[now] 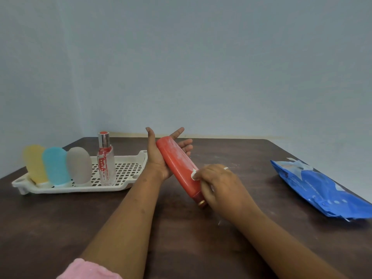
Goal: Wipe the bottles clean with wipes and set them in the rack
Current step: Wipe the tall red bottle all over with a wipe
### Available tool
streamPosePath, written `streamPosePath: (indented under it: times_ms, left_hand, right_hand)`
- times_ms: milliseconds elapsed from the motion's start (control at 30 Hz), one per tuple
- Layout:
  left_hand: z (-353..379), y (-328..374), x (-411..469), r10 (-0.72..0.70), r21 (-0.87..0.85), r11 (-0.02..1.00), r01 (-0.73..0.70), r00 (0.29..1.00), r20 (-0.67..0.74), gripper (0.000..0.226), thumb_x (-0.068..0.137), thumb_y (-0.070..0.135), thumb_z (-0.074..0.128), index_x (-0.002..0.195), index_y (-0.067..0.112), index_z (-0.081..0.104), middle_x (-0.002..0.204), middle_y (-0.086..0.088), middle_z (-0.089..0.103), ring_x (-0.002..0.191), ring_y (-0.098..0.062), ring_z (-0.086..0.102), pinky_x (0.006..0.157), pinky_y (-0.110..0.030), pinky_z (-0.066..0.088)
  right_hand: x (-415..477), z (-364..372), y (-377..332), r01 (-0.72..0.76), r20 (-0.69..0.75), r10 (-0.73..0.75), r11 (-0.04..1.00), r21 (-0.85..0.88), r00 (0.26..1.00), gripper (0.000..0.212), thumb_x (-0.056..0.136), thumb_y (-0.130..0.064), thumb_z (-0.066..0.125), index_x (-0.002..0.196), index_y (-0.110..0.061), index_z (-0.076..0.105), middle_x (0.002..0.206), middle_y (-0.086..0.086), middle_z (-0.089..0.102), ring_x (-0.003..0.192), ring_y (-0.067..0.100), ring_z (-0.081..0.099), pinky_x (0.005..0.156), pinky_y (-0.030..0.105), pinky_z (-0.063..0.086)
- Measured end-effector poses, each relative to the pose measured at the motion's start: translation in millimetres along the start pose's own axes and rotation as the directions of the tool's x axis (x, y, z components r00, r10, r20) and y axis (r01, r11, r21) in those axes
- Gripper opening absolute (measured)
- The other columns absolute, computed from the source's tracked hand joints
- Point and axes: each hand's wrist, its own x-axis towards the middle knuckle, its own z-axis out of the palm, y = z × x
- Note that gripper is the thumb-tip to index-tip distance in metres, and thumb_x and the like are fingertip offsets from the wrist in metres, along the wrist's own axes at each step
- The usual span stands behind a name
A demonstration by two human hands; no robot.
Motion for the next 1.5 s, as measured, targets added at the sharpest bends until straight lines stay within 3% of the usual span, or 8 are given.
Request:
streamPosePath:
  times_ms: [167,400,500,600,733,933,1367,1500]
  left_hand:
    - [1,1,-1,-0.002,0.005,1.000,0.002,1.000,0.003,0.103,0.076,0.087,0.010,0.127,0.015,0.061,0.089,-0.013,0.071,0.074,-0.020,0.069,0.066,-0.031,0.056]
    - [0,1,-1,-0.008,-0.001,1.000,0.008,1.000,0.017,0.103,0.075,0.087,0.009,0.126,0.014,0.061,0.088,-0.014,0.071,0.071,-0.021,0.068,0.064,-0.029,0.057]
    - [-1,0,-1,-0.009,0.006,1.000,0.009,1.000,0.018,0.104,0.075,0.088,0.009,0.126,0.014,0.062,0.087,-0.014,0.071,0.071,-0.021,0.068,0.063,-0.029,0.057]
    - [-3,0,-1,-0.009,0.017,1.000,0.009,1.000,0.010,0.104,0.075,0.088,0.009,0.126,0.015,0.062,0.088,-0.013,0.071,0.072,-0.021,0.069,0.064,-0.029,0.057]
    - [-1,0,-2,0.001,0.025,1.000,-0.002,1.000,0.015,0.103,0.075,0.087,0.009,0.126,0.015,0.062,0.087,-0.013,0.071,0.071,-0.020,0.069,0.064,-0.028,0.057]
    - [0,0,-4,-0.006,0.015,1.000,0.005,1.000,0.019,0.102,0.075,0.088,0.012,0.127,0.014,0.061,0.087,-0.013,0.071,0.072,-0.021,0.069,0.064,-0.029,0.057]
    - [4,2,-5,-0.009,0.036,0.999,0.008,0.999,0.047,0.085,0.081,0.076,0.031,0.130,0.012,0.057,0.092,-0.011,0.073,0.079,-0.019,0.071,0.068,-0.031,0.058]
    - [5,2,-5,-0.025,0.023,0.999,0.022,0.995,0.095,0.083,0.082,0.074,0.032,0.129,0.011,0.058,0.091,-0.009,0.071,0.078,-0.018,0.070,0.068,-0.029,0.058]
  right_hand:
    - [-5,-1,-2,0.044,0.050,-0.044,0.999,0.005,0.998,0.022,0.084,-0.019,0.050,0.098,-0.017,0.067,0.103,0.000,0.068,0.095,0.017,0.060,0.083,0.024,0.042]
    - [-3,-5,1,-0.096,0.062,0.093,0.993,0.060,0.994,0.027,0.083,-0.027,0.039,0.093,-0.020,0.063,0.102,-0.004,0.065,0.093,0.012,0.057,0.083,0.023,0.044]
    - [-3,-4,-2,-0.042,0.081,0.039,0.998,0.037,0.996,0.024,0.089,-0.024,0.043,0.100,-0.017,0.064,0.107,-0.001,0.064,0.097,0.014,0.057,0.081,0.020,0.038]
    - [1,-3,2,-0.144,0.071,0.139,0.987,0.071,0.988,0.019,0.096,-0.017,0.046,0.106,-0.019,0.062,0.110,-0.004,0.062,0.097,0.010,0.055,0.084,0.016,0.041]
    - [-3,-4,7,-0.196,0.073,0.190,0.977,0.079,0.979,0.015,0.095,-0.017,0.048,0.099,-0.023,0.061,0.103,-0.007,0.063,0.088,0.003,0.052,0.069,0.005,0.035]
    - [-2,-1,7,-0.212,0.064,0.206,0.970,0.118,0.977,0.017,0.096,-0.016,0.047,0.102,-0.022,0.062,0.104,-0.007,0.062,0.090,0.003,0.054,0.076,0.010,0.040]
    - [-2,5,19,-0.343,0.093,0.330,0.915,0.213,0.939,0.015,0.092,-0.011,0.051,0.093,-0.024,0.060,0.092,-0.008,0.061,0.077,-0.001,0.055,0.058,0.006,0.040]
    - [1,6,16,-0.335,0.005,0.349,0.895,0.295,0.937,0.015,0.091,-0.010,0.054,0.095,-0.024,0.059,0.093,-0.010,0.062,0.081,-0.002,0.056,0.062,0.001,0.040]
